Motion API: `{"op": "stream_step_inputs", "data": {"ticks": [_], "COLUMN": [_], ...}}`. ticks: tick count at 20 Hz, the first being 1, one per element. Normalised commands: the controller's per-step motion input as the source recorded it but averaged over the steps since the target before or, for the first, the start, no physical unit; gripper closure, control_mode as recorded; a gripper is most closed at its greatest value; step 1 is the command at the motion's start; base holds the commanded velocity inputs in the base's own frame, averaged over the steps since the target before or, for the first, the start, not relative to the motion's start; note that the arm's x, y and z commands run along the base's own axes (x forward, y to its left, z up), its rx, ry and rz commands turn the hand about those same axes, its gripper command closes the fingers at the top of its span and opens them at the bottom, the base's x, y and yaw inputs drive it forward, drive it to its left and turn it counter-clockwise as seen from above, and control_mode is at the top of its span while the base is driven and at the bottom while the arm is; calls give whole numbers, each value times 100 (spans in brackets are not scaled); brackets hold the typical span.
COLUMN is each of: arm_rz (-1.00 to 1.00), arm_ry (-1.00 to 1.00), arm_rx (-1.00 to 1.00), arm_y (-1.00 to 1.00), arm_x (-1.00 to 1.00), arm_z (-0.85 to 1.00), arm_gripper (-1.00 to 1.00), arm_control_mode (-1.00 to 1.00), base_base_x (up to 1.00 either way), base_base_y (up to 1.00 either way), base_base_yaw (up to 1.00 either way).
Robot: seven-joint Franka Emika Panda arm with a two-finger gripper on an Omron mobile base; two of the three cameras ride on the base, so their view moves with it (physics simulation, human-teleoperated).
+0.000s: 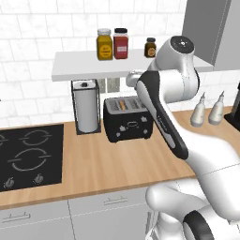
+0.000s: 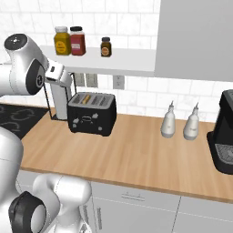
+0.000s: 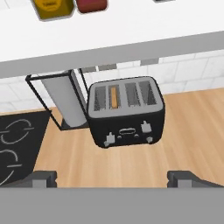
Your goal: Start the toaster. Once the lever pops up, take the bread to the plate on the dining counter.
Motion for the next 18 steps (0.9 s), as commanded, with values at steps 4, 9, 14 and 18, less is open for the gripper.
{"op": "stream_step_inputs", "data": {"ticks": [4,9,14,18], "arm_rz": [0,0,0,0], "arm_ry": [0,0,0,0], "arm_rx": [0,0,0,0], "arm_y": [0,0,0,0], "arm_x": [0,0,0,0], "arm_z": [0,0,0,0], "arm_gripper": [-100,-100,-100,-100], "arm_control_mode": [-100,-100,-100,-100], "base_base_x": [0,0,0,0], "base_base_y": [0,0,0,0], "base_base_yaw": [0,0,0,0]}}
